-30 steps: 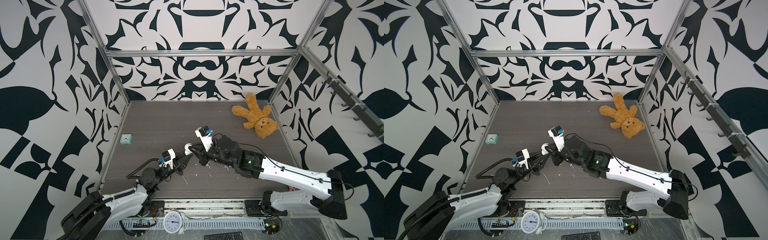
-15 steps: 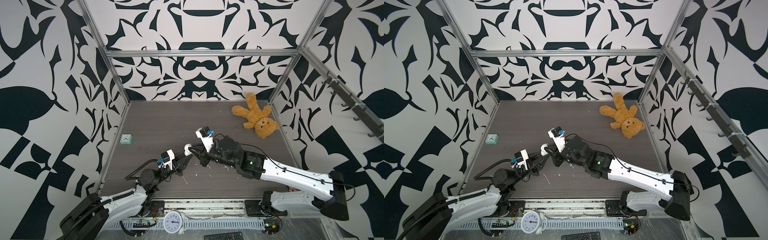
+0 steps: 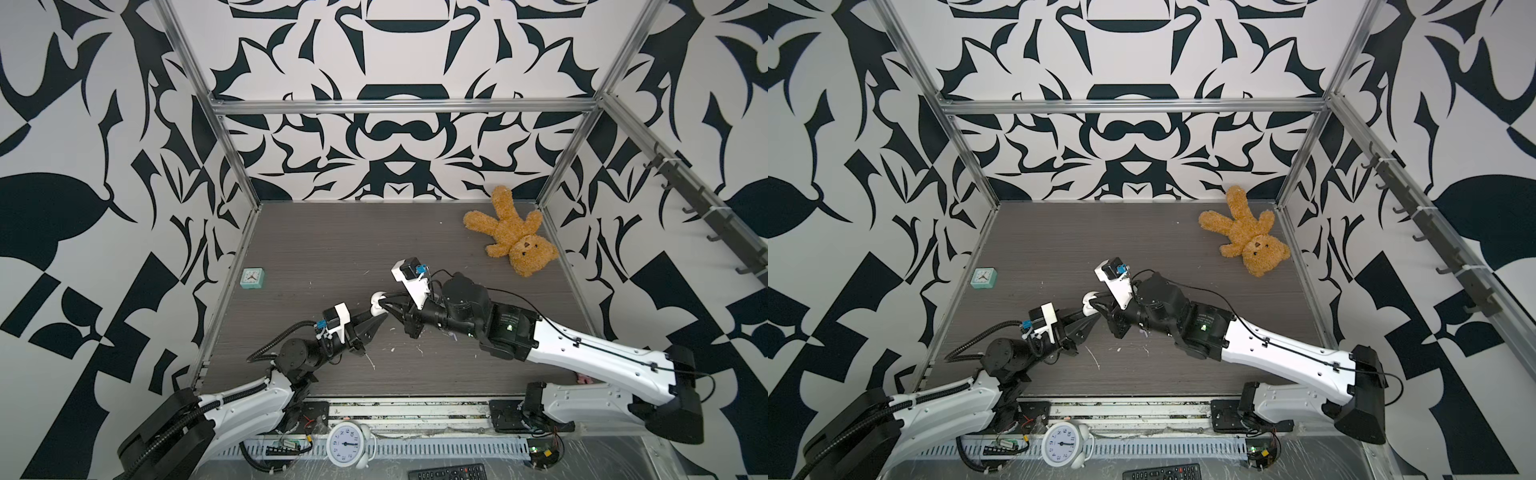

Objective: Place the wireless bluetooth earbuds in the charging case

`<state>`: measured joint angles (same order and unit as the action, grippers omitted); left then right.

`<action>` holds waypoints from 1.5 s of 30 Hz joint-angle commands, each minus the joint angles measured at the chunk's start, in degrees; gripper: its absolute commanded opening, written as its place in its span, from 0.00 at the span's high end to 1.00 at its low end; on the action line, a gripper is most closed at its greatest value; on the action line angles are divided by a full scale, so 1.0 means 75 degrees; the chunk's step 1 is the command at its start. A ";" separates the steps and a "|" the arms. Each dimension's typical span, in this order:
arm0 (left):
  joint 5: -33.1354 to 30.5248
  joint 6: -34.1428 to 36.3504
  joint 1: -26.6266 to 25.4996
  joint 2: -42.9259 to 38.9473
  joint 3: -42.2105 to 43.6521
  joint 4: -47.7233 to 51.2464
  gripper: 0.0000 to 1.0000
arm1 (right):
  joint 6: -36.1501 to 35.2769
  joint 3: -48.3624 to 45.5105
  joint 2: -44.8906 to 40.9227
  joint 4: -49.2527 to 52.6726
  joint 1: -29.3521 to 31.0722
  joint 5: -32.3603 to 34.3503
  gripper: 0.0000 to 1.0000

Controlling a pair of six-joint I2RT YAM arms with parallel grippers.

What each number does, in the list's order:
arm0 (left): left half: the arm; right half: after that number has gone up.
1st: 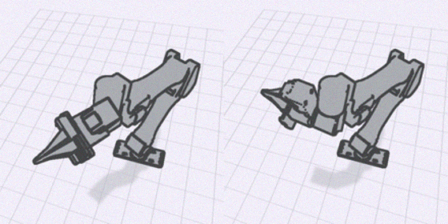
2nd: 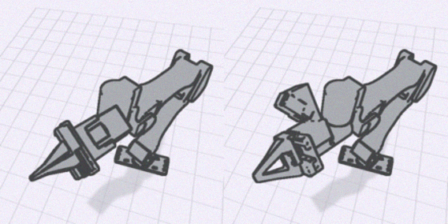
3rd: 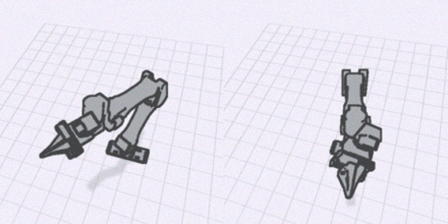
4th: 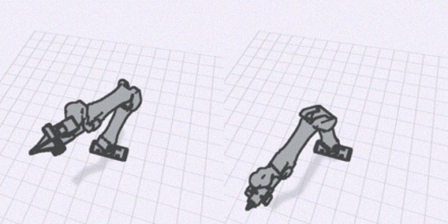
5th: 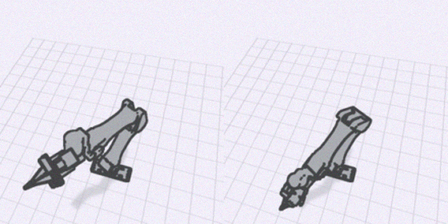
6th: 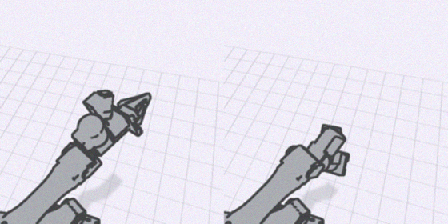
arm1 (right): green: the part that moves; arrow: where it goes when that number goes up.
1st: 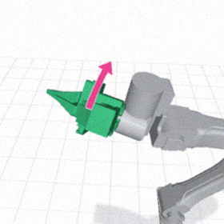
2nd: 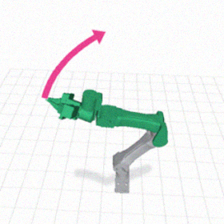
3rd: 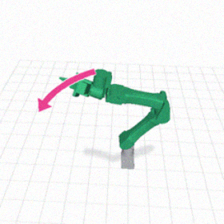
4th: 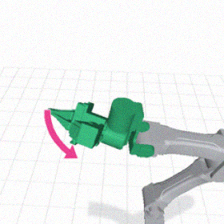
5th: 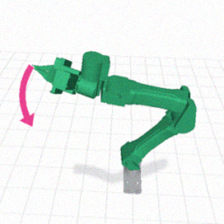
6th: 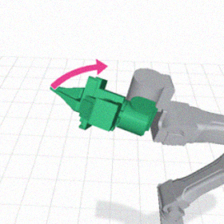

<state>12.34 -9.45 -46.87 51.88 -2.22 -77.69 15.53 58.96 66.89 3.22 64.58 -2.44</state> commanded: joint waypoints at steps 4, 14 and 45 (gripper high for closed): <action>0.0332 0.0210 -0.0125 -0.0373 -0.0067 -0.0531 1.00 | -0.0335 0.0146 -0.0246 0.0455 0.0036 -0.0225 0.89; 0.0296 0.0221 -0.0125 -0.0577 -0.0067 -0.0535 1.00 | -0.0436 0.0085 -0.0455 0.0505 0.0027 -0.0408 0.90; -0.0083 -0.0372 -0.0125 -0.0847 -0.0136 -0.0532 1.00 | -0.0813 -0.0068 -0.0454 0.0515 0.0373 -0.0554 0.94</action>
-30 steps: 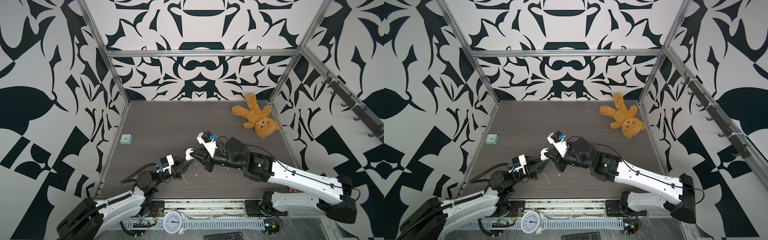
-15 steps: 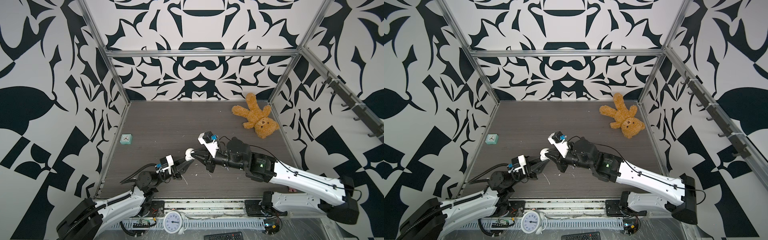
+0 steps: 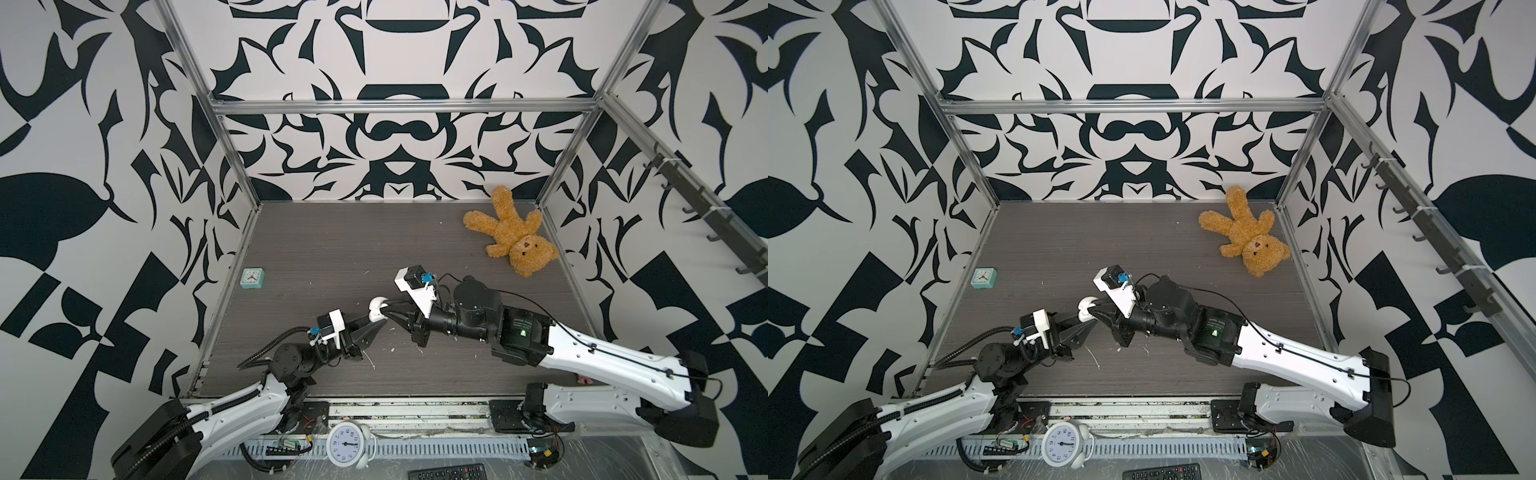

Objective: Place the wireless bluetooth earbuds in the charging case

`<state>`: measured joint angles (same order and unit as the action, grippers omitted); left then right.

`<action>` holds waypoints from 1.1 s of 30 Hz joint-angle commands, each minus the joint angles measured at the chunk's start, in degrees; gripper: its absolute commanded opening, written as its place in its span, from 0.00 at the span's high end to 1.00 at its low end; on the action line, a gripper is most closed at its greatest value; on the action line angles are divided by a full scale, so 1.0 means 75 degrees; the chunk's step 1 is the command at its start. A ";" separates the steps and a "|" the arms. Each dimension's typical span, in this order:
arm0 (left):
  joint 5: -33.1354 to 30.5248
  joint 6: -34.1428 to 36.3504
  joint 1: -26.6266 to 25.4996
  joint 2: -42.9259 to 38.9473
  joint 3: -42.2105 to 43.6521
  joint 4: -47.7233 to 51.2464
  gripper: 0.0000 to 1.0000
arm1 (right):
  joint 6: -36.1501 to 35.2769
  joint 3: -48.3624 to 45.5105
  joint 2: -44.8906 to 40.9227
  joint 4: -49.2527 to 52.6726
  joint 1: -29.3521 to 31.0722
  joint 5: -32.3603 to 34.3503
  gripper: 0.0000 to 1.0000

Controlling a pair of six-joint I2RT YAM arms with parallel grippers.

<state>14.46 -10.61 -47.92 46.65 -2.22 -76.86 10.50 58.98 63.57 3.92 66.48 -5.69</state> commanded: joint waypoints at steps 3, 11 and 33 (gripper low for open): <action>-0.0411 -0.0294 0.0015 -0.0150 -0.0149 -0.0648 1.00 | -0.0181 -0.0073 0.0018 0.0433 0.0181 -0.0137 0.94; -0.0559 -0.0596 0.0015 -0.0138 -0.0202 -0.0642 1.00 | -0.0334 -0.0040 0.0140 0.0552 0.0332 -0.0026 0.95; -0.0516 -0.0607 0.0015 -0.0006 -0.0337 -0.0633 1.00 | -0.0522 0.0112 0.0345 0.0923 0.0479 0.0522 0.92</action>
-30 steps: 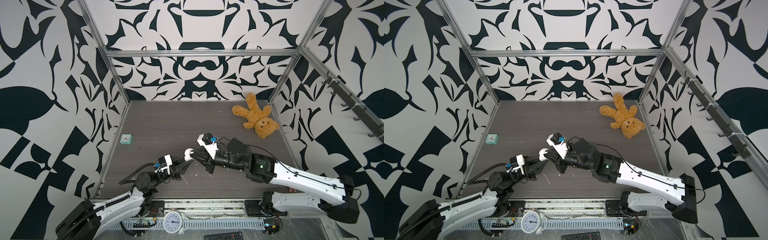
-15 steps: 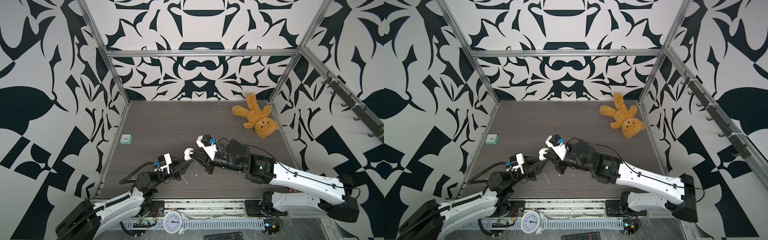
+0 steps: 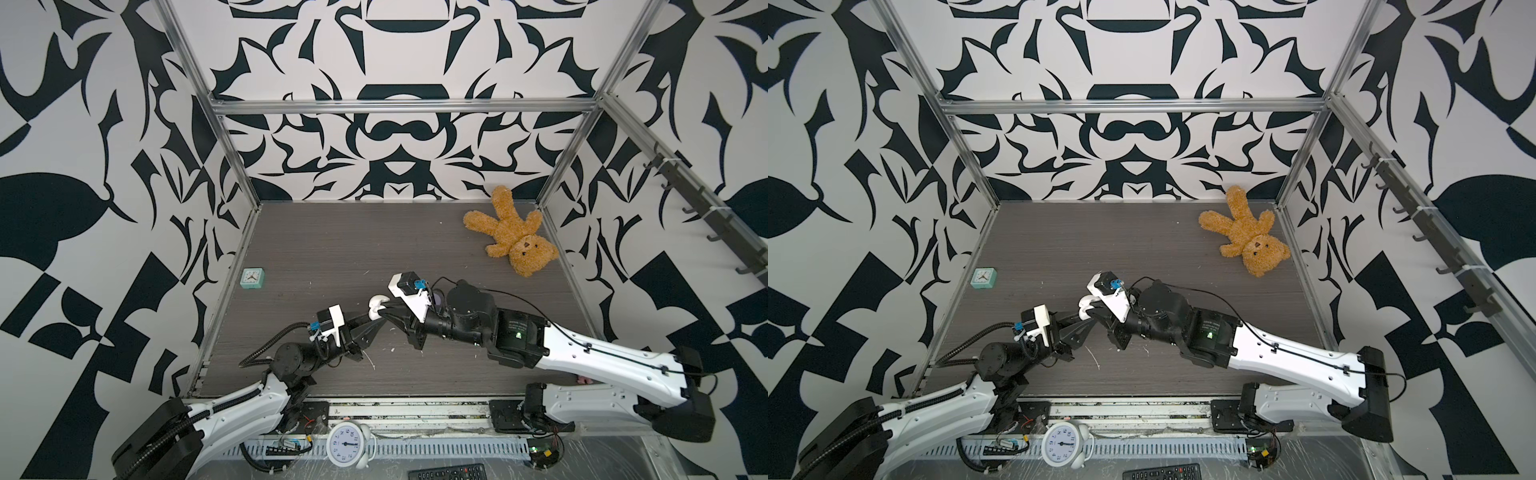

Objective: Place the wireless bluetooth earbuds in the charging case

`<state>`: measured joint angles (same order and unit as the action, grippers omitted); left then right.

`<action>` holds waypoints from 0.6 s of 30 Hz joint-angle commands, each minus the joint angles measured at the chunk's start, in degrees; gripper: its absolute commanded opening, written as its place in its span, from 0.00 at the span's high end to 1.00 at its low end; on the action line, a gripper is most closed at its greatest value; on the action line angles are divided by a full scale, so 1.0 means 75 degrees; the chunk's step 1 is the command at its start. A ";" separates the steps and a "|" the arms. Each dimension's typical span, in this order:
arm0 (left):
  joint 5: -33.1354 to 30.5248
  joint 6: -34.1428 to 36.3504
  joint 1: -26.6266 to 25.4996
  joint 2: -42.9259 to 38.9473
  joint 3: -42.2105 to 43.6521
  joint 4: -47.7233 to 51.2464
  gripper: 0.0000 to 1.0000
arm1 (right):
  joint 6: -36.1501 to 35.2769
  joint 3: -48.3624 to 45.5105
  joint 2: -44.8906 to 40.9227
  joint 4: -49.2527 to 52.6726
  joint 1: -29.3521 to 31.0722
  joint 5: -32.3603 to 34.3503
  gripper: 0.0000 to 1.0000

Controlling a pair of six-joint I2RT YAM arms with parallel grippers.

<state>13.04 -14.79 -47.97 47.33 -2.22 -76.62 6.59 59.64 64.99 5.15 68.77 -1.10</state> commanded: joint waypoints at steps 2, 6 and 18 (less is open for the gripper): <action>-0.0307 -0.0050 0.0020 -0.0088 -0.0333 -0.0671 1.00 | 0.0012 0.0093 0.0215 0.0856 0.0160 -0.0064 0.90; -0.0278 -0.0044 0.0026 -0.0065 -0.0337 -0.0668 1.00 | 0.0037 0.0174 0.0278 0.0898 0.0177 -0.0026 0.85; -0.0284 -0.0021 0.0020 -0.0065 -0.0313 -0.0670 1.00 | 0.0071 0.0205 0.0213 0.0945 0.0171 0.0135 0.71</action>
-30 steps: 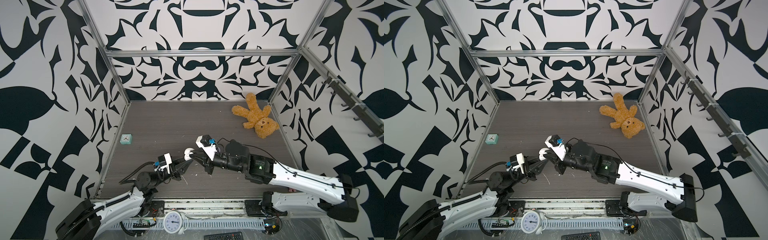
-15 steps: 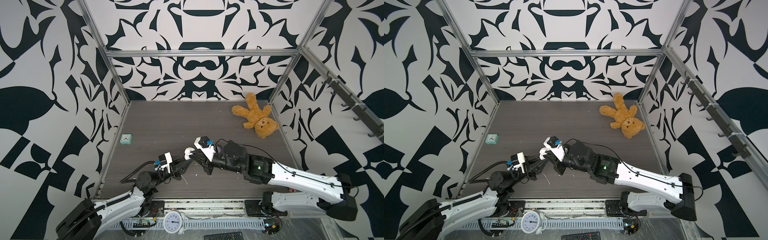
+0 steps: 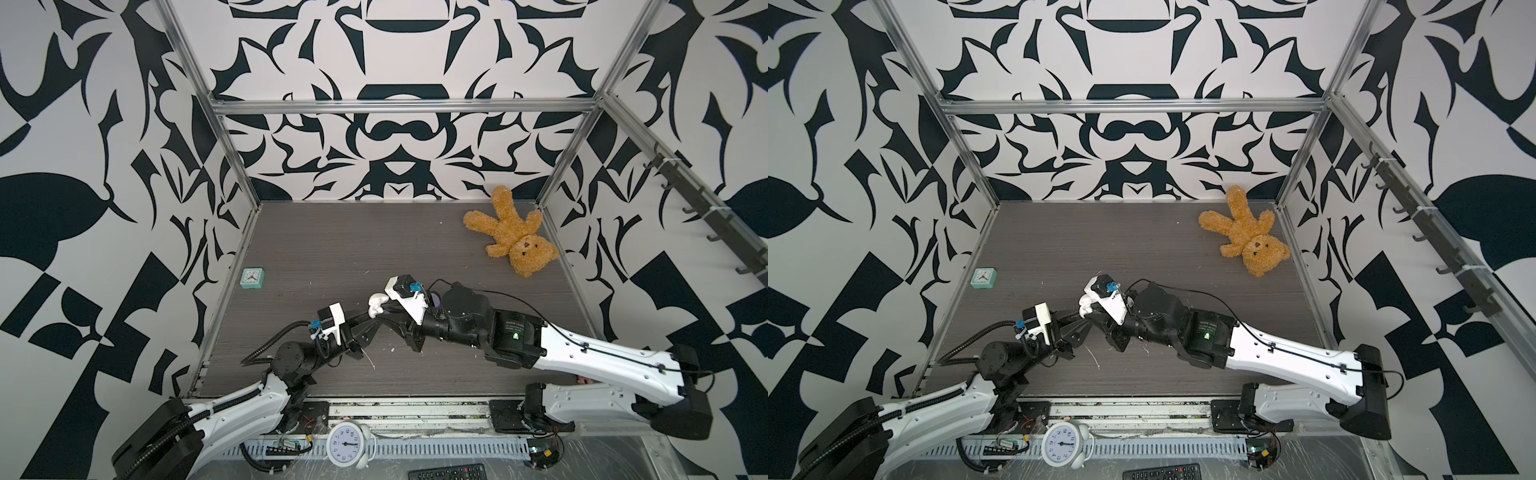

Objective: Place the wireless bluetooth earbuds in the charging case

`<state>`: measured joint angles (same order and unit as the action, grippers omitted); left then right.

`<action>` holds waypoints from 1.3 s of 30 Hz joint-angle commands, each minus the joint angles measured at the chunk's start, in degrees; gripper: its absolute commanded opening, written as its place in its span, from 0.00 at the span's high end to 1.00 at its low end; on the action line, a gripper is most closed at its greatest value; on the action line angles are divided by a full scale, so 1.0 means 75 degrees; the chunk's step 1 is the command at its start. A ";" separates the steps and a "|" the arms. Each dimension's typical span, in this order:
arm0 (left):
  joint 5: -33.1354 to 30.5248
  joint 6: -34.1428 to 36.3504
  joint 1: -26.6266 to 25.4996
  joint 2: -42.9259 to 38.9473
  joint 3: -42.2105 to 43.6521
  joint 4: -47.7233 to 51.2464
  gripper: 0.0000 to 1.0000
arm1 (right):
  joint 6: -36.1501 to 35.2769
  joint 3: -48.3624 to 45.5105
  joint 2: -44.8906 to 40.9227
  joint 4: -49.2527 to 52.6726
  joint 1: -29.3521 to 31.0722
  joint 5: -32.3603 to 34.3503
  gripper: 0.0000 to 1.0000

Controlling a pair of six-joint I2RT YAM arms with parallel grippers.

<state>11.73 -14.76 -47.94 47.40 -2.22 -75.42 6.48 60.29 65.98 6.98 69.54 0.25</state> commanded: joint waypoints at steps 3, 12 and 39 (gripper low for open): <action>-0.0132 -0.0021 0.0017 -0.0062 -0.0311 -0.0831 1.00 | 0.0097 0.0140 0.0064 0.0743 0.0077 -0.0045 0.71; -0.0111 -0.0018 0.0018 -0.0016 -0.0336 -0.0825 1.00 | 0.0142 0.0210 -0.0012 0.0842 0.0101 -0.0135 0.71; 0.0055 0.0023 0.0017 0.0138 -0.0346 -0.0831 1.00 | 0.0261 0.0656 0.0285 0.0944 0.0396 -0.0177 0.68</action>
<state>12.01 -14.59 -47.90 48.71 -2.24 -77.25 7.62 63.81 67.22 11.77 70.94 1.39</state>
